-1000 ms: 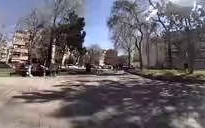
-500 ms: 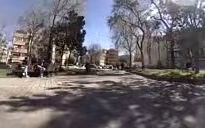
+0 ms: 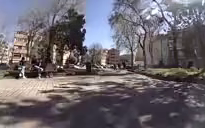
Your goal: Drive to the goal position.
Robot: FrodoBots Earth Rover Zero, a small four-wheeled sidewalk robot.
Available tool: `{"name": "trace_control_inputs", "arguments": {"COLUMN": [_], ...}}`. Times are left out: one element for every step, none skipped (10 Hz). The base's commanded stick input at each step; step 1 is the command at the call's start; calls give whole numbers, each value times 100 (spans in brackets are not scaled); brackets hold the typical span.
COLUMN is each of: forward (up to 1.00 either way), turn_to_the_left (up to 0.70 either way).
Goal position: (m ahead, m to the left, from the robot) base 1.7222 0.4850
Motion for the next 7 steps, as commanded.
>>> {"name": "trace_control_inputs", "arguments": {"forward": [85,85,85,85,85,85,85], "turn_to_the_left": [-4,-23,-34,-21,0,0,0]}}
